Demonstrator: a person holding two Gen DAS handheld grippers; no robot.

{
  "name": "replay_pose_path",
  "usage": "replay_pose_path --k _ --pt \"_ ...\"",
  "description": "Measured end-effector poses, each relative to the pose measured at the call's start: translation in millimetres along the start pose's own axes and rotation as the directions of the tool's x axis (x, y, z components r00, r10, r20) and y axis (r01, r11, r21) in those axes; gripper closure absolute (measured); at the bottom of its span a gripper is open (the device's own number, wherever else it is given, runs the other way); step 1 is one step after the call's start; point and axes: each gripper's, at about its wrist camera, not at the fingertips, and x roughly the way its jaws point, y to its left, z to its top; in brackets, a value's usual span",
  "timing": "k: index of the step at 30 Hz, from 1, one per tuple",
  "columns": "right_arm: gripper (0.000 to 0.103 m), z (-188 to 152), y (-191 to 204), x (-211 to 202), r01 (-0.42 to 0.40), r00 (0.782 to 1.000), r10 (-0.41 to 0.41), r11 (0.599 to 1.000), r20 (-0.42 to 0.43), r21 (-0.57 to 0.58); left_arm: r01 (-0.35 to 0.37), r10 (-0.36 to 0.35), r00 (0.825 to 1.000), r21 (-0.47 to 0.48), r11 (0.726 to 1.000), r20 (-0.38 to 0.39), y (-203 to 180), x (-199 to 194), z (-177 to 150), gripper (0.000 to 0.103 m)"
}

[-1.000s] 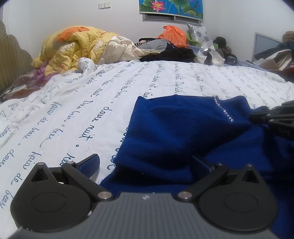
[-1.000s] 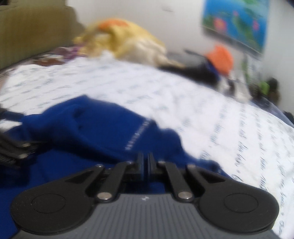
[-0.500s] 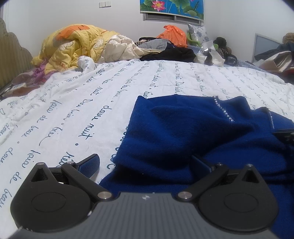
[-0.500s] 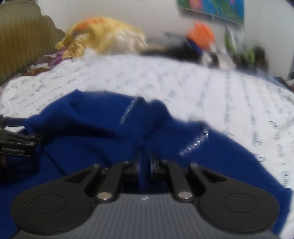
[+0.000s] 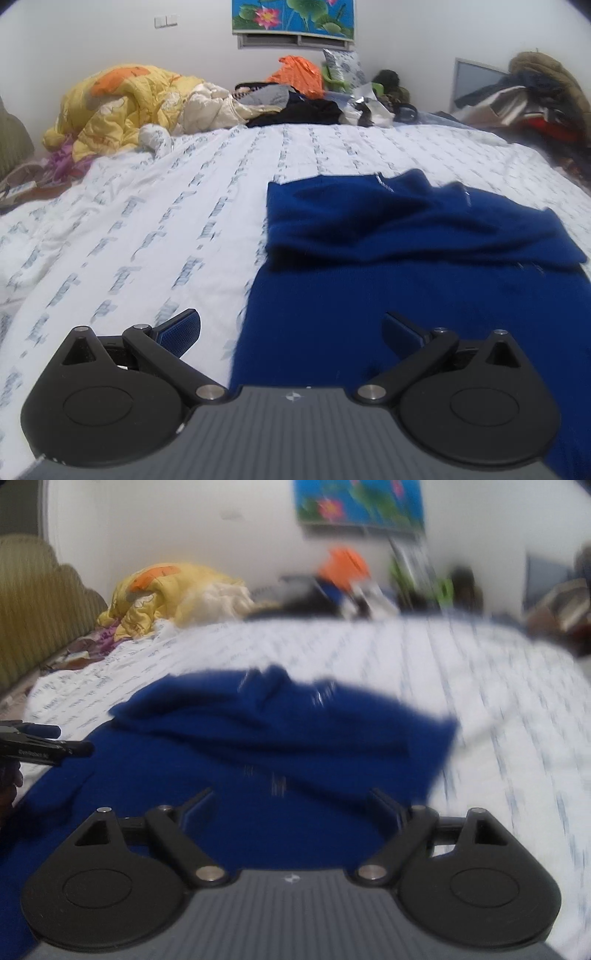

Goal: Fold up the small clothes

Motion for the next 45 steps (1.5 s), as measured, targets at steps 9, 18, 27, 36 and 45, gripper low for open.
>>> replay_pose_path --k 9,18,27,36,45 --pt "0.015 -47.3 -31.2 -59.5 -0.124 0.988 0.138 0.977 -0.069 0.173 0.105 -0.119 0.981 -0.093 0.99 -0.151 38.0 -48.6 -31.7 0.0" --pt "0.015 -85.7 -38.5 -93.1 -0.31 0.892 0.393 0.891 -0.223 0.333 0.194 -0.244 0.915 -0.178 0.965 -0.323 59.3 -70.2 -60.0 0.004" --pt "0.015 -100.3 -31.1 -95.6 -0.384 0.798 0.51 0.841 -0.321 0.382 0.28 -0.367 0.841 -0.262 0.924 -0.396 54.7 -76.3 -73.8 0.009" --pt "0.048 -110.3 -8.0 -77.2 -0.474 0.744 0.605 0.778 -0.284 0.413 0.326 -0.397 0.821 -0.232 0.916 -0.411 21.1 -79.4 -72.7 0.046" --pt "0.096 -96.5 -7.5 -91.6 -0.484 0.807 0.564 0.801 -0.174 0.352 0.304 -0.382 0.845 -0.252 0.919 -0.374 29.5 -85.8 -59.6 0.096"
